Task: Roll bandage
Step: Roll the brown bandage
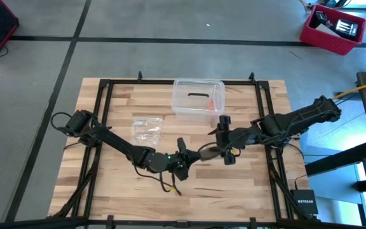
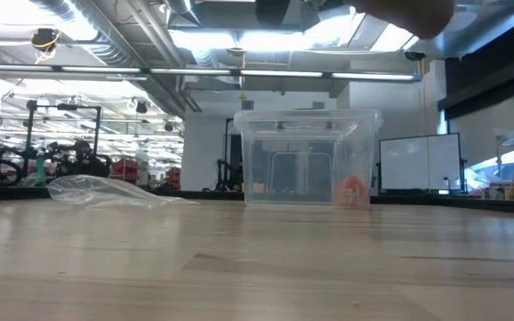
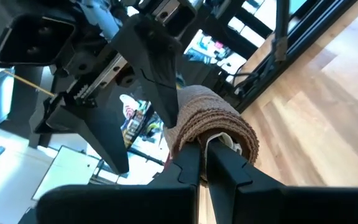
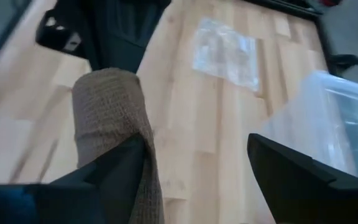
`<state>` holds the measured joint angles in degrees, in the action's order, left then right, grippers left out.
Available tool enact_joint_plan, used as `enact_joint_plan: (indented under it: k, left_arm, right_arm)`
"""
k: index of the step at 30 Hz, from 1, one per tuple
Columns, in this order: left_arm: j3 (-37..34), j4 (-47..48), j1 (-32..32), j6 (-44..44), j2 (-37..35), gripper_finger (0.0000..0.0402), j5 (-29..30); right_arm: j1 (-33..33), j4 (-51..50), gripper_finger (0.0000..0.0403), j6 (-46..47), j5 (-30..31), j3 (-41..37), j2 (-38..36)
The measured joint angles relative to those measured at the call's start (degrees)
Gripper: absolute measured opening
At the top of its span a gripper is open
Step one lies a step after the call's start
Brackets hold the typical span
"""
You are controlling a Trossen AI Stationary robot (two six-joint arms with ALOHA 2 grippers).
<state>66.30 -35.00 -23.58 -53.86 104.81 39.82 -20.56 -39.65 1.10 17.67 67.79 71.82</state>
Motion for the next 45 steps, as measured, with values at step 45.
enact_joint_plan:
  k: [45]
  left_arm:
    - [0.0,2.0,0.3,13.7,-0.1,0.0005,0.0]
  right_arm:
    - [-1.6,-0.3,0.0287,2.4,-5.5,2.5,-3.2]
